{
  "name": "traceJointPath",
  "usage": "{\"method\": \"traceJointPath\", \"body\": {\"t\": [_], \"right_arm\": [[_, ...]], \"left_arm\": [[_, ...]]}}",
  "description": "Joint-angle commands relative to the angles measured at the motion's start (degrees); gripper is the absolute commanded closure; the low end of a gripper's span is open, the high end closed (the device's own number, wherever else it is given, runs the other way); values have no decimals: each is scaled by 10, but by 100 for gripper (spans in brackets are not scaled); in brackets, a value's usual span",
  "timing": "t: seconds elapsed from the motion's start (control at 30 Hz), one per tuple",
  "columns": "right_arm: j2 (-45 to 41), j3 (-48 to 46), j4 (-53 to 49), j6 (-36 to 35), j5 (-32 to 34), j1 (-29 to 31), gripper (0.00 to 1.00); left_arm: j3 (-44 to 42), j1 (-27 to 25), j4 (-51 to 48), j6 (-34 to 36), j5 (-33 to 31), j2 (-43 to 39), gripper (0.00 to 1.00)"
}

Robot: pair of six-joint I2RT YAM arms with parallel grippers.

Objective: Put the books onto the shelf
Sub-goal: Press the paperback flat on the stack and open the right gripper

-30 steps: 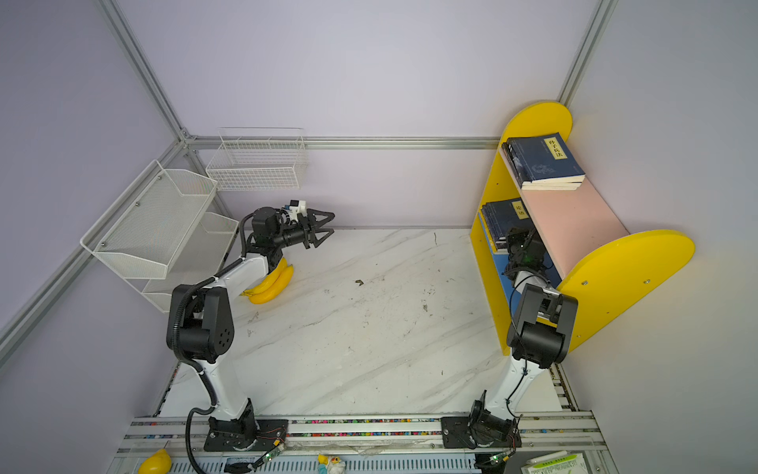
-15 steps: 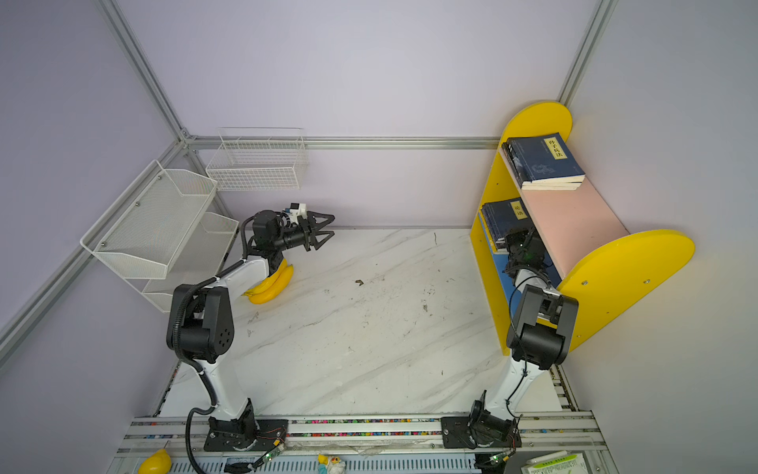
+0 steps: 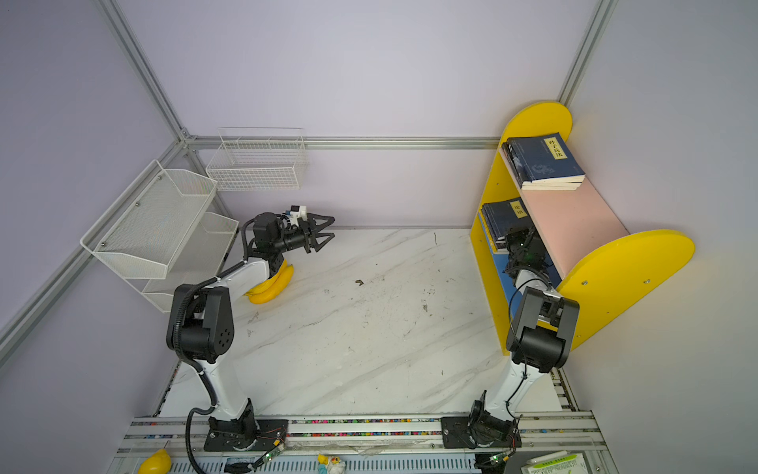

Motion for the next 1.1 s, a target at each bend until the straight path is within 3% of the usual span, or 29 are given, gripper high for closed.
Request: {"method": "traceJointPath", "body": {"t": [0.0,0.1,0.5,1.07], "right_arm": [[-1,12,3,1,7,3,91],[3,18,-13,-8,4,2,91],[-8,69,-152,-57,56,8,51],[-14,149,-334,-85,141,37,37]], "left_arm": [[-23,4,26,0,9,-32,23],[-22,5,27,-1,9,-31,23],[-27,5,45,-14,8,-24,23],[-32,5,70,-30,15,-17,23]]}}
